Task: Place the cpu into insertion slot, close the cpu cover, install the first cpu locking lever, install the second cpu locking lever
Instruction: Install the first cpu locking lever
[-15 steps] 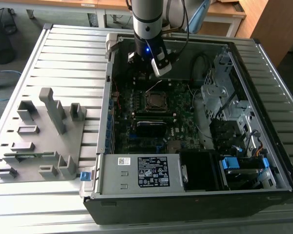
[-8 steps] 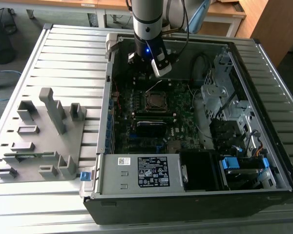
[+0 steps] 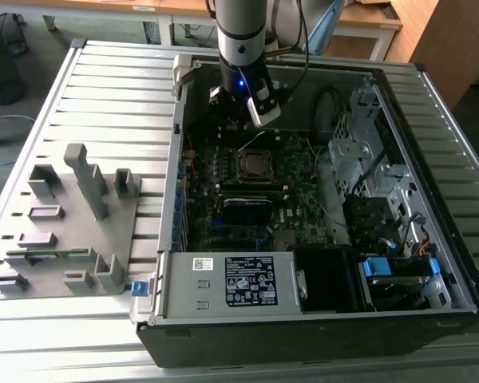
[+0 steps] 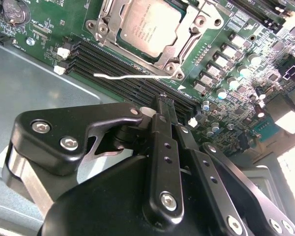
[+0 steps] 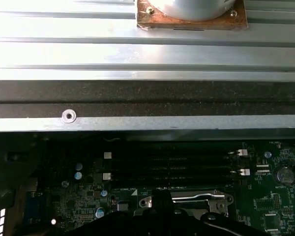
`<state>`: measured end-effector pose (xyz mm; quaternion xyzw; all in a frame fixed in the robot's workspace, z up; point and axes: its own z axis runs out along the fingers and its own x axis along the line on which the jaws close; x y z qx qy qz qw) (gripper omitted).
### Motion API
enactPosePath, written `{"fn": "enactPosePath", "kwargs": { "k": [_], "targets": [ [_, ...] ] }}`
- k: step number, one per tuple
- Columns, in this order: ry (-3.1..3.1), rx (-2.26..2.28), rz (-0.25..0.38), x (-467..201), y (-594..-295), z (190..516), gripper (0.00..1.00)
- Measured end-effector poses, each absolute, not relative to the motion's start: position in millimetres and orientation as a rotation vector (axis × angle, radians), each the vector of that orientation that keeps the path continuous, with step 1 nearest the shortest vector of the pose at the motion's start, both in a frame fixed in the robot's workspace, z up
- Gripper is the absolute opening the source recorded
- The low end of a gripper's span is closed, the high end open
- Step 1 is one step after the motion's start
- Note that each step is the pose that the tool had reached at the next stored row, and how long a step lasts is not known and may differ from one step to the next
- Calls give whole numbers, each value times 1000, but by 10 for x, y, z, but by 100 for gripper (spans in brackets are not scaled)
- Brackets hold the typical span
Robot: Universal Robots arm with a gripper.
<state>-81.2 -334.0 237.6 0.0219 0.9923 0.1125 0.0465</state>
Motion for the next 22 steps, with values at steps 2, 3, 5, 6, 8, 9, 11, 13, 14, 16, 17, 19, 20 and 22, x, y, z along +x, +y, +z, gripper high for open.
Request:
{"fn": "enactPosePath", "kwargs": {
  "k": [2,3,5,6,8,9,11,13,14,16,17,19,20,22],
  "targets": [
    [3029,67,343,-812,-3341,2365,11],
    [3029,67,343,-812,-3340,2354,11],
    [3028,67,343,-812,-3340,2332,11],
    [3028,67,343,-810,-3340,2324,11],
    [3029,67,343,-793,-3340,2316,11],
    [3029,67,343,-777,-3340,2314,11],
    [3029,67,342,-742,-3341,2311,11],
    [3033,67,335,-711,-3341,2307,11],
    [3035,67,330,-699,-3340,2304,11],
    [3039,67,316,-674,-3340,2301,11],
    [3040,67,309,-666,-3340,2299,11],
    [3042,68,296,-657,-3336,2298,11],
    [3044,68,284,-653,-3331,2298,11],
    [3047,69,262,-641,-3318,2296,11]
  ]
}}
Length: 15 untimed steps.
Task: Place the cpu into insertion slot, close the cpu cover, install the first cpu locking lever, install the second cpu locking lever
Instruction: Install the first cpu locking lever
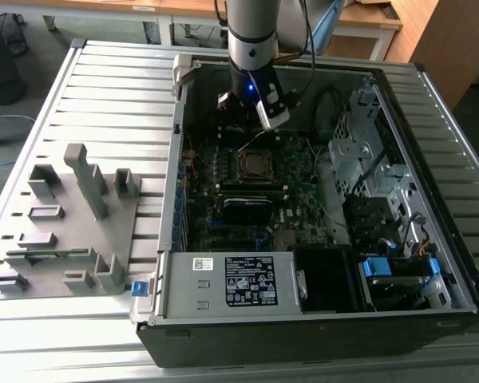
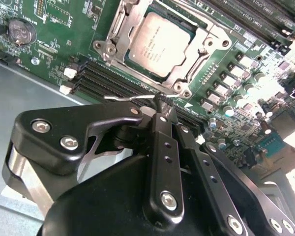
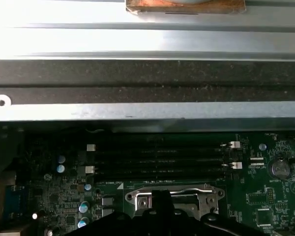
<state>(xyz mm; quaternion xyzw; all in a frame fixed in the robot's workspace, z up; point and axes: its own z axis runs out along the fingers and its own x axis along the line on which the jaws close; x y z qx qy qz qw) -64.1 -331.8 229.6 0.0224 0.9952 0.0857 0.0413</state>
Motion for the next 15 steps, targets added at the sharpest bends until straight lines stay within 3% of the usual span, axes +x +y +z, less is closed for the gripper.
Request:
{"fn": "enactPosePath", "kwargs": {
  "k": [15],
  "targets": [
    [3047,70,256,-575,-3241,2262,11]
  ]
}}
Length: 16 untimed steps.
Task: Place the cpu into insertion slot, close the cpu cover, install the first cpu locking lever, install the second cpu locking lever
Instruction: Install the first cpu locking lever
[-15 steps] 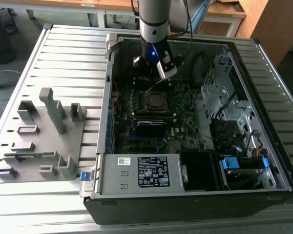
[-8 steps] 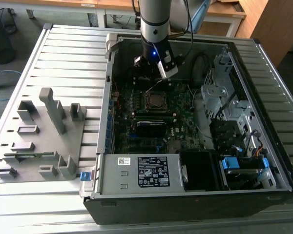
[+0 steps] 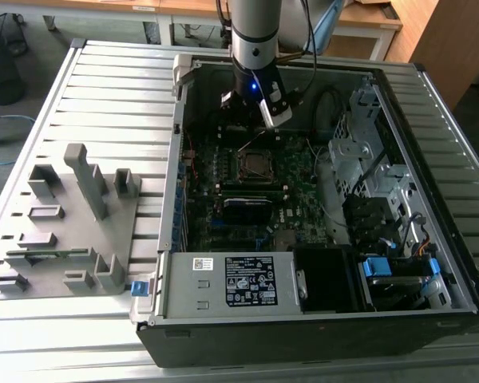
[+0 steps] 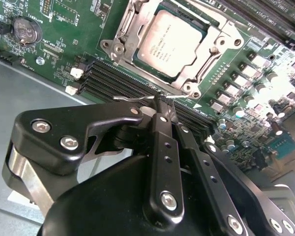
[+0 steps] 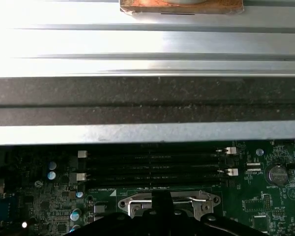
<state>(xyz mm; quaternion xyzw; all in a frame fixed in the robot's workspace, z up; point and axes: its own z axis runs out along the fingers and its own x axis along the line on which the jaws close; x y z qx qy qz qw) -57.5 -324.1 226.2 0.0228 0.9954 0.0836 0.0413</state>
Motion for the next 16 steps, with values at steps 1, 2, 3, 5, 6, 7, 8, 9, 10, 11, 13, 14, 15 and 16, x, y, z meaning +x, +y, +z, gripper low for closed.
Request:
{"fn": "enactPosePath", "kwargs": {
  "k": [1,2,3,5,6,7,8,9,10,11,13,14,15,16],
  "targets": [
    [3047,70,256,-573,-3233,2260,11],
    [3047,70,256,-571,-3224,2259,11],
    [3047,70,256,-569,-3215,2257,11],
    [3047,70,256,-565,-3201,2253,11],
    [3047,69,256,-562,-3196,2251,11],
    [3047,69,256,-558,-3194,2249,11],
    [3047,70,256,-551,-3193,2246,11],
    [3047,70,256,-542,-3192,2242,11],
    [3047,70,256,-534,-3191,2240,11],
    [3048,70,256,-527,-3189,2236,11],
    [3048,70,256,-521,-3182,2233,11],
    [3047,70,256,-519,-3176,2231,11],
    [3047,70,256,-518,-3171,2230,11],
    [3047,70,256,-517,-3166,2230,11]
  ]
}}
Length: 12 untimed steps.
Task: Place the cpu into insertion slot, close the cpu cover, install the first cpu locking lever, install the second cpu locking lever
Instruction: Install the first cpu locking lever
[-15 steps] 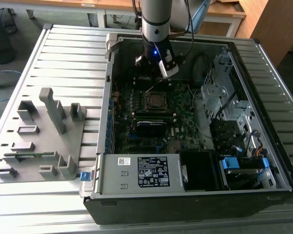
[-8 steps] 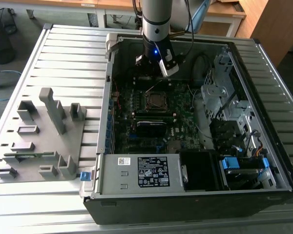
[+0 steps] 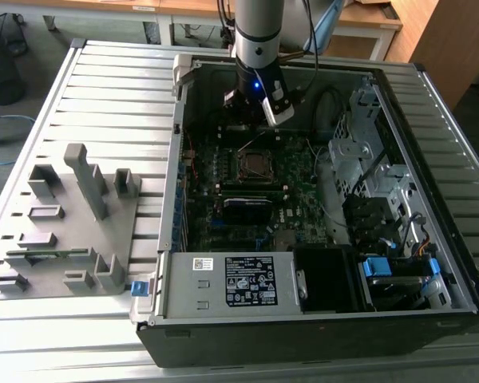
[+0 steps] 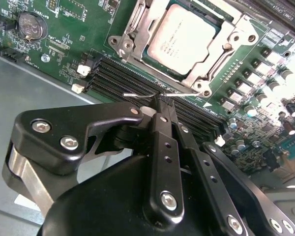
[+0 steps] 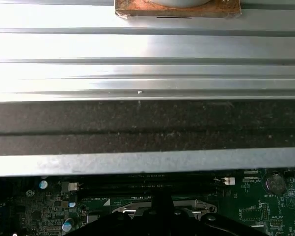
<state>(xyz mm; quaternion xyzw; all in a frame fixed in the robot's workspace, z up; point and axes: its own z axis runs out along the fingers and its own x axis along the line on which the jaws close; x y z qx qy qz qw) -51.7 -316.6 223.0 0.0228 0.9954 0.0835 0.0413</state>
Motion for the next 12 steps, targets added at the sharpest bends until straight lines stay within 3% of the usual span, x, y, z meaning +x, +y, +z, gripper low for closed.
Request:
{"fn": "enactPosePath", "kwargs": {
  "k": [12],
  "targets": [
    [3048,70,256,-498,-3159,2215,11]
  ]
}}
